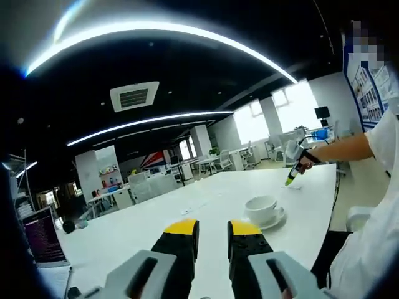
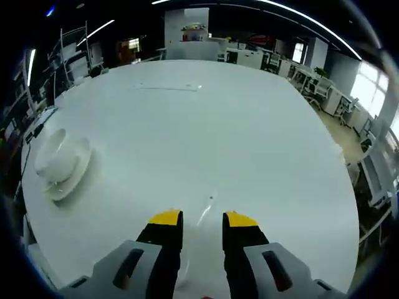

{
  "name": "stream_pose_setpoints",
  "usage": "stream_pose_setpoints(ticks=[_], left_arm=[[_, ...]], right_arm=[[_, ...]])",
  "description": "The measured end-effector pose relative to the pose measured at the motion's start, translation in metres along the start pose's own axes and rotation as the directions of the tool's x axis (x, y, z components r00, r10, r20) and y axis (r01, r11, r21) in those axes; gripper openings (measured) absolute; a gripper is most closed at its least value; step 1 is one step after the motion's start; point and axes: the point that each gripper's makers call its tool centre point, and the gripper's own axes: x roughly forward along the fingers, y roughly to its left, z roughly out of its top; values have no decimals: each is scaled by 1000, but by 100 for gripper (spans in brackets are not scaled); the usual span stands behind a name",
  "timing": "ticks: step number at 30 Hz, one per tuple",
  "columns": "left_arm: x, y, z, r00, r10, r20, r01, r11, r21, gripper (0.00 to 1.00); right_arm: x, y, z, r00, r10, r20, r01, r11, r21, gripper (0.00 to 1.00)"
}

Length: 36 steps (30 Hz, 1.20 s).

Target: Tidy tabletop coffee trays, cups and spoons，present forward

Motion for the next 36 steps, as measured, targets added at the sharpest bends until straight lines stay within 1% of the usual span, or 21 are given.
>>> stream_pose_setpoints(ticks=[5, 9, 10, 12, 17, 21, 24, 28, 32, 36], left_arm=[[-1, 2, -1, 1000, 10, 2, -10, 1000, -23, 20], [-1, 2, 0, 1000, 9, 4, -9, 1000, -24, 20], [-1, 2, 0, 1000, 10, 4, -10, 1000, -24, 20], [-1, 3, -1, 1000, 9, 4, -9, 1000, -25, 20], [-3, 6, -3, 1000, 22, 2, -22, 999, -32, 20], [-5, 7, -5, 1000, 26, 0, -26, 999, -39, 20], [-6, 8, -8, 999, 32, -4, -32, 998, -46, 20], [-5, 8, -12, 999, 31, -10, -31, 998, -57, 20], [-5, 9, -11, 999, 34, -7, -34, 998, -60, 20], [-5, 8, -8, 1000, 31, -2, -31, 997, -65, 20]], right_arm=[[4, 0, -8, 999, -16, -28, 16, 1000, -10, 20], [10, 2, -13, 999, -5, -43, 5, 1000, -1, 20], [12, 0, -10, 1000, -2, -23, 2, 1000, -2, 20], [10, -1, -10, 999, -8, -31, 8, 1000, 10, 20], [8, 2, -11, 999, -20, -30, 20, 1000, 5, 8], [5, 5, -11, 999, -33, -30, 33, 999, 9, 7], [0, 14, -14, 999, -39, -21, 40, 999, 5, 6], [-2, 17, -17, 999, -42, -15, 42, 999, 15, 5], [-5, 20, -19, 999, -35, -14, 36, 998, 53, 5], [-8, 23, -21, 999, -40, -7, 40, 998, 50, 5]])
